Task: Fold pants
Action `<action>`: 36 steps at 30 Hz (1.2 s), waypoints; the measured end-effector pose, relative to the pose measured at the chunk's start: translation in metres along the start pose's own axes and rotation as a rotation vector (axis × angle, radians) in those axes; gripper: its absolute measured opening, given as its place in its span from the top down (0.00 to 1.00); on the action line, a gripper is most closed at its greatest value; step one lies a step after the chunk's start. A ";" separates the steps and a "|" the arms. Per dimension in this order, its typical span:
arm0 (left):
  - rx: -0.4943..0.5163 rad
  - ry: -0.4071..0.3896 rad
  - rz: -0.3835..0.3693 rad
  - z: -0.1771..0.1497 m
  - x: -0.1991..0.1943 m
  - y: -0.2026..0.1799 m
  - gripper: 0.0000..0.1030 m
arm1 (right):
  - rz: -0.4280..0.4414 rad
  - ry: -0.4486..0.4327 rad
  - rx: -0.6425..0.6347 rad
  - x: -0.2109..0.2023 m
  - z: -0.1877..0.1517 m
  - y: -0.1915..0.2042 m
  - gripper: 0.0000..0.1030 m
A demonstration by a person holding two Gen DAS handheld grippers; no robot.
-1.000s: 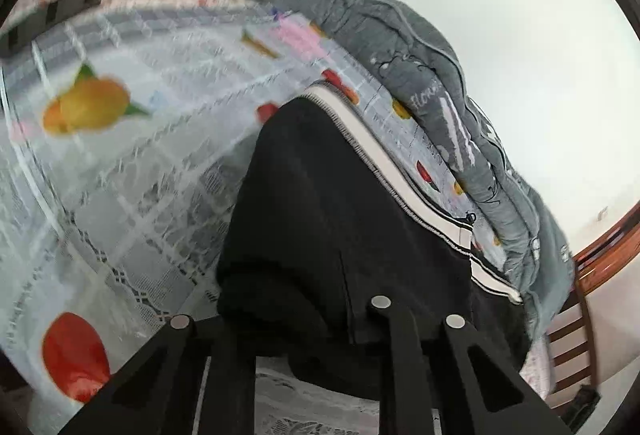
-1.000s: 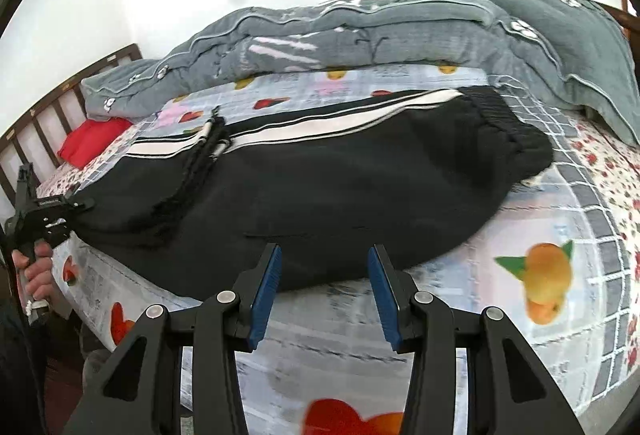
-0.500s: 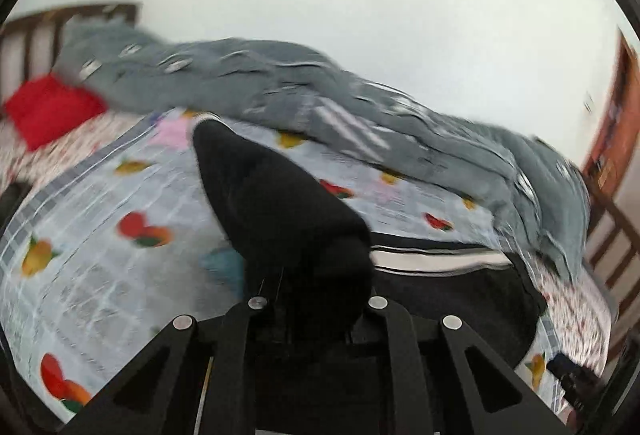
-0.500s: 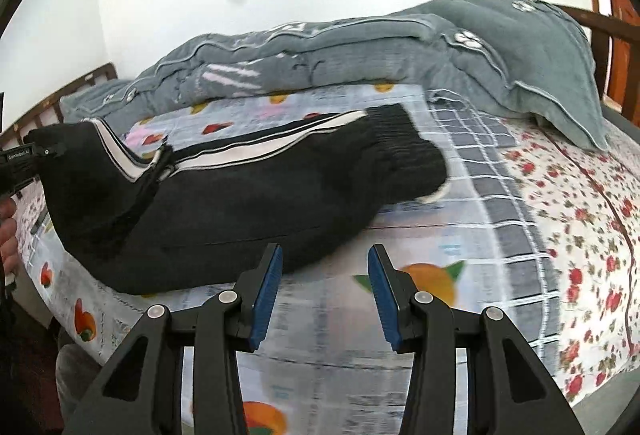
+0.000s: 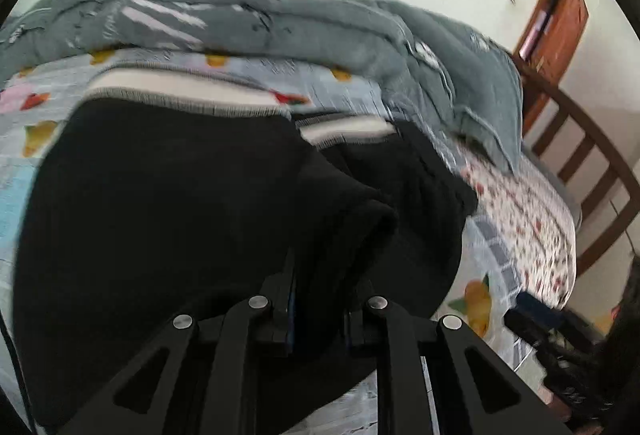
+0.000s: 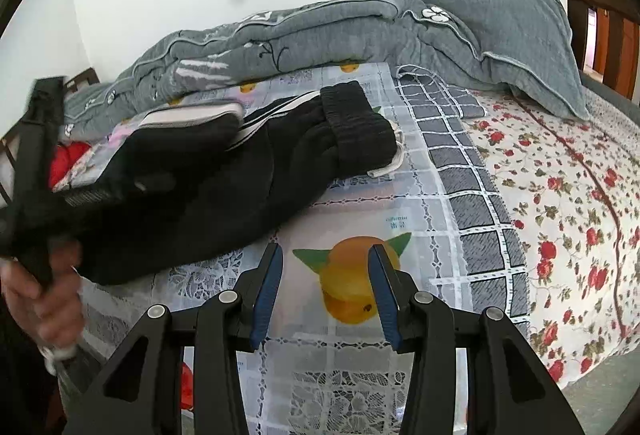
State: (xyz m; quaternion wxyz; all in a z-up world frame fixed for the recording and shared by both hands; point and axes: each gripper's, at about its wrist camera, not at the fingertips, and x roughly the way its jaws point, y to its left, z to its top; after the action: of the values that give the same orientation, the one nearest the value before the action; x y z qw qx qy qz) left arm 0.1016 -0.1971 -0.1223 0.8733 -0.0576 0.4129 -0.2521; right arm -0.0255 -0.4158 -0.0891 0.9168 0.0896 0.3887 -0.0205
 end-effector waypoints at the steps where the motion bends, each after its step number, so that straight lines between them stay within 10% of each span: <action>1: 0.014 0.003 0.004 -0.003 0.002 -0.003 0.85 | -0.001 -0.002 -0.009 -0.001 0.001 0.002 0.57; 8: -0.015 0.046 -0.153 0.006 -0.032 0.023 0.80 | 0.030 -0.024 -0.019 0.001 0.017 0.022 0.56; 10: 0.001 0.010 -0.167 0.005 -0.047 0.029 0.66 | 0.073 -0.034 0.013 0.003 0.026 0.027 0.48; 12: 0.023 -0.073 -0.136 0.003 -0.072 0.040 0.31 | 0.114 -0.043 0.045 0.006 0.033 0.034 0.44; 23: -0.048 -0.095 0.049 -0.038 -0.134 0.135 0.30 | 0.187 0.096 0.165 0.098 0.045 0.077 0.38; 28: -0.090 -0.047 0.002 -0.063 -0.123 0.147 0.30 | 0.150 0.058 0.023 0.099 0.042 0.105 0.81; 36: -0.022 0.044 0.151 -0.070 -0.066 0.109 0.30 | 0.210 -0.036 -0.057 0.068 0.075 0.102 0.84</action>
State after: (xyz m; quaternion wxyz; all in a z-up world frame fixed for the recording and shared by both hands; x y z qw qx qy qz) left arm 0.0565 -0.0625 -0.1557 0.8798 -0.0302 0.4380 -0.1821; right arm 0.0861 -0.3266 -0.0712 0.9229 0.1033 0.3610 0.0854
